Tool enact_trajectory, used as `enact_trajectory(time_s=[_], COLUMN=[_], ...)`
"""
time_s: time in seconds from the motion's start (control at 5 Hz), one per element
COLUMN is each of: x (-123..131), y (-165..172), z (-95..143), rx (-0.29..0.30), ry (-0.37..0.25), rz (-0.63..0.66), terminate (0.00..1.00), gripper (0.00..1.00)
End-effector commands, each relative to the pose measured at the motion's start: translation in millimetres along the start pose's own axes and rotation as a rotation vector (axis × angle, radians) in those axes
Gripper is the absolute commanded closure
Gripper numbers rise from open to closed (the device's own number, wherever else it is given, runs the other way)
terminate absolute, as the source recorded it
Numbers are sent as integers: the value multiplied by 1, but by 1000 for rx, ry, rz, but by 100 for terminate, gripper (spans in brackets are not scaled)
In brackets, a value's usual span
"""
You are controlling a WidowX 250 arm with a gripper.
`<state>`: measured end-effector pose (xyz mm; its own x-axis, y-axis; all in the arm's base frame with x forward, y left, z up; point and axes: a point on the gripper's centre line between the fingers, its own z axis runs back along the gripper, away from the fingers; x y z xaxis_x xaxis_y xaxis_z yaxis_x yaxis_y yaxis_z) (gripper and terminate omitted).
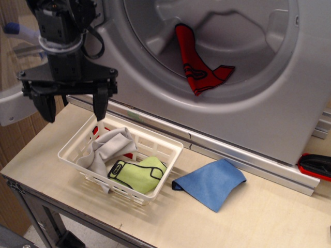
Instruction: Take clothes out of laundry machine
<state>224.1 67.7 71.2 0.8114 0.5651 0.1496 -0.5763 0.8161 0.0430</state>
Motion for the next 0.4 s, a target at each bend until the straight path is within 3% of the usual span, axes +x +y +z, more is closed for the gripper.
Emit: enact_trajectory(time_s=[0.0,0.2], x=[31,49], y=[-69,-100], z=[3,14], rx=[-167,-266], ry=[-105,-208], rz=[-27,-59], terminate=[0,0], gripper=[0,0])
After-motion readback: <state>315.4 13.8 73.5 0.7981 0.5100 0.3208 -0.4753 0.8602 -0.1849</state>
